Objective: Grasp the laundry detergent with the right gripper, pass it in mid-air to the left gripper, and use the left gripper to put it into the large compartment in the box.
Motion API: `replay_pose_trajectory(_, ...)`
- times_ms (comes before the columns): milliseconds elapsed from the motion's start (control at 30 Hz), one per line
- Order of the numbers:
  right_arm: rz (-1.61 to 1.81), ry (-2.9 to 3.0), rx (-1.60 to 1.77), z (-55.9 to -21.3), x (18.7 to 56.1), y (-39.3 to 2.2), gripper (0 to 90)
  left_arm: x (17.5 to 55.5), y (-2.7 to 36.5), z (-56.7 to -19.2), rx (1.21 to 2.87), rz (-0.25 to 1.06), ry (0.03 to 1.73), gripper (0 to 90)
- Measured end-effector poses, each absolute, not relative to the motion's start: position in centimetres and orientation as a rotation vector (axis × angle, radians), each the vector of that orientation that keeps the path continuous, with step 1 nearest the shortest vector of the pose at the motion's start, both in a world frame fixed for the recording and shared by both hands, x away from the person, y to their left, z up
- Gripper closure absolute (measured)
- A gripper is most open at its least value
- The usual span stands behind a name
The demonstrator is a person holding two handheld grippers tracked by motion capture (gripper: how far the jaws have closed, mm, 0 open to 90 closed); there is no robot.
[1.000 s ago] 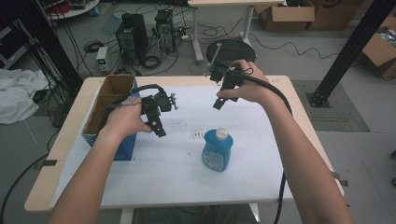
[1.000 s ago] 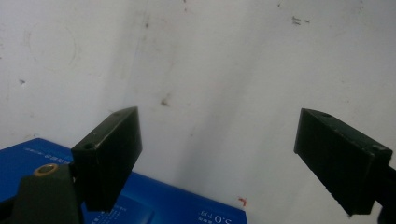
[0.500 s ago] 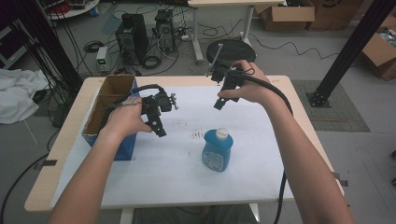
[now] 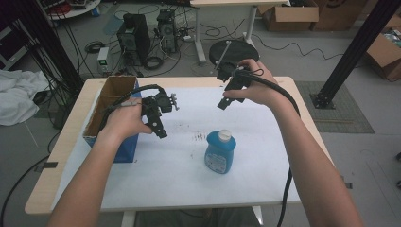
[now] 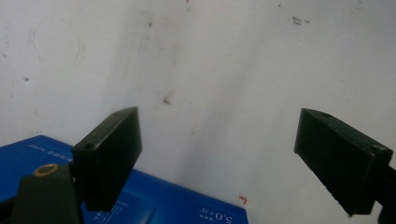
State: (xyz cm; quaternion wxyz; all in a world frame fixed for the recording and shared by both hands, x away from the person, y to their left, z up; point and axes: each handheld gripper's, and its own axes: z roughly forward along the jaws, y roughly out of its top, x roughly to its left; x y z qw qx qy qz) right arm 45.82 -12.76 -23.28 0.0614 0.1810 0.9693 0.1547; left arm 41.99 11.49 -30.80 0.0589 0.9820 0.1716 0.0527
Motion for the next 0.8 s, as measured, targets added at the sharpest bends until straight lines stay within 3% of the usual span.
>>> replay_pose_trajectory(800,0.659,2.863,0.561,-21.5,40.9,-16.3,22.5,41.4,11.5,-30.7,2.969,0.151,0.512,15.6)
